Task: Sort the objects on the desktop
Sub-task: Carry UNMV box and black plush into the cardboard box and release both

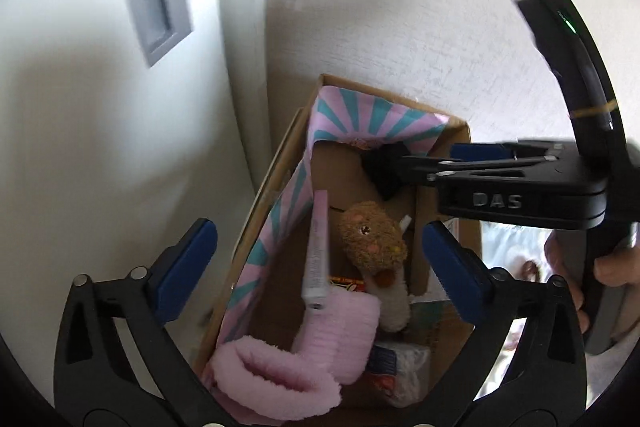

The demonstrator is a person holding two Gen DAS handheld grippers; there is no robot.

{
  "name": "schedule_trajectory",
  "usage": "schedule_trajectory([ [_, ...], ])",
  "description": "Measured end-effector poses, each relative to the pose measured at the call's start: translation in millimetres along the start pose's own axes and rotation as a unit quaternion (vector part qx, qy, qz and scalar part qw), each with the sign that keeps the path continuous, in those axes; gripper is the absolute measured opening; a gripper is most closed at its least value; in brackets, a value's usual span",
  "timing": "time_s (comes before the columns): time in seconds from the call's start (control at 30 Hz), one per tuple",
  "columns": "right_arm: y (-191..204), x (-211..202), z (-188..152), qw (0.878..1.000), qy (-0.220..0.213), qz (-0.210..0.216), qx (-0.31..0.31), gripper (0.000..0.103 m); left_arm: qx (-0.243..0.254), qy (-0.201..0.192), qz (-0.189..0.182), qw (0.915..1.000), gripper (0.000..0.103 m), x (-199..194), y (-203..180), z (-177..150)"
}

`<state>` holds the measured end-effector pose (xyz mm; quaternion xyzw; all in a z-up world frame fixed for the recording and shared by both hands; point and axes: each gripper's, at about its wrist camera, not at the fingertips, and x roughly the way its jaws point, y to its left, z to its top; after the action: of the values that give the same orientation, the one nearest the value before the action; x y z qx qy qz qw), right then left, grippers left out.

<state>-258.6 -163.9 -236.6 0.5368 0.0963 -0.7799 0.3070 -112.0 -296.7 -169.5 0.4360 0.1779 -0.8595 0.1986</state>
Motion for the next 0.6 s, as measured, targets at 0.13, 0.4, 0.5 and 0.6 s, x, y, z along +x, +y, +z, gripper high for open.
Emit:
schedule_trajectory([
  [0.13, 2, -10, -8, 1.0, -0.011, -0.003, -0.001, 0.06, -0.002, -0.001, 0.013, 0.9999, 0.102, -8, 3, -3],
  [0.4, 1, -23, -22, 1.0, -0.026, -0.012, 0.005, 0.06, 0.024, -0.01, 0.033, 0.9991, 0.102, -28, -9, -9],
  [0.5, -8, -25, -26, 0.999, -0.029, -0.014, 0.01, 0.06, 0.03, -0.009, 0.029, 0.9991, 0.102, -33, -14, -10],
  [0.6, -13, -30, -35, 0.999, -0.033, -0.017, 0.018, 0.06, 0.038, -0.012, 0.031, 0.9988, 0.102, -37, -20, -10],
])
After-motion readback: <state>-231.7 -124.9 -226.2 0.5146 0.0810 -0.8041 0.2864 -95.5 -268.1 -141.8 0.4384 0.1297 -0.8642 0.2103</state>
